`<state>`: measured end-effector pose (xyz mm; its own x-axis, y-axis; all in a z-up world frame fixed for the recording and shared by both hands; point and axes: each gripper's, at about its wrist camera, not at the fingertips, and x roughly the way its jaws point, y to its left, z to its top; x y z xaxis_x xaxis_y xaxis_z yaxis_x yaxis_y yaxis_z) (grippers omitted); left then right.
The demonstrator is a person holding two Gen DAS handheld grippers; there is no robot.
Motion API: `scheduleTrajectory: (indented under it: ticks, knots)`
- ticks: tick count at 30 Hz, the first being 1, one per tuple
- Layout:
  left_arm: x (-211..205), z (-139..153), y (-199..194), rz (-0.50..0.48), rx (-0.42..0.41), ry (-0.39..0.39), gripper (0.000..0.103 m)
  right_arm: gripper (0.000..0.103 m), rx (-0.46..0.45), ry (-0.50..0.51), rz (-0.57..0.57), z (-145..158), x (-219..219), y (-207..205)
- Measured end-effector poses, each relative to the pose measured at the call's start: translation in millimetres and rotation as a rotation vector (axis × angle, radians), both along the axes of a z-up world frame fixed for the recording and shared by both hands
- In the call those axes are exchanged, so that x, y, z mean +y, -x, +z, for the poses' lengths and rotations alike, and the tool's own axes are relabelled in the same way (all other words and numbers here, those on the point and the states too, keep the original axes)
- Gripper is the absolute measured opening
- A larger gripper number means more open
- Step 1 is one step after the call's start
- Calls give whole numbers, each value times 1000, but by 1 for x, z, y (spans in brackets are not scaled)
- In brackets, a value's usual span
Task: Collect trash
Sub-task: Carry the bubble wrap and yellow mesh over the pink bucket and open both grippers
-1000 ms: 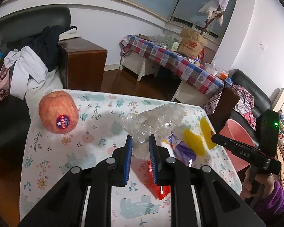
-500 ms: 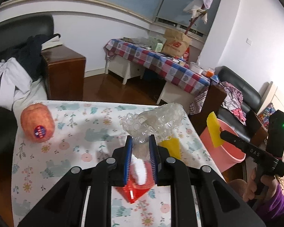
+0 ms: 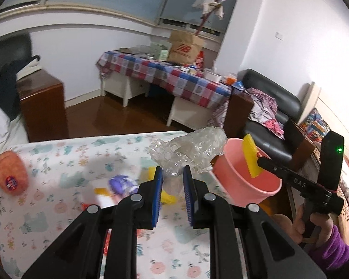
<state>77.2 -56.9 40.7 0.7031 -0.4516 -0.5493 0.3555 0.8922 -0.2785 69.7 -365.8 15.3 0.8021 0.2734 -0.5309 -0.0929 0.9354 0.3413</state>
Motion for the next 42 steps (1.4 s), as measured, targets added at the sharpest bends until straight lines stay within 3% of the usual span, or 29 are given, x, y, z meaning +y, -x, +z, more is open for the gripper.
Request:
scheduleTrajectory:
  ticks: [22, 34, 42]
  knots:
    - [-142, 2, -22, -228, -21, -100, 17, 11, -1, -70, -149, -25, -79, 15]
    - [-210, -25, -33, -327, 12, -199, 17, 11, 35, -104, -210, -44, -102, 19]
    - [-230, -39, -37, -347, 56, -205, 21, 11, 45, -110, -243, -52, -113, 22]
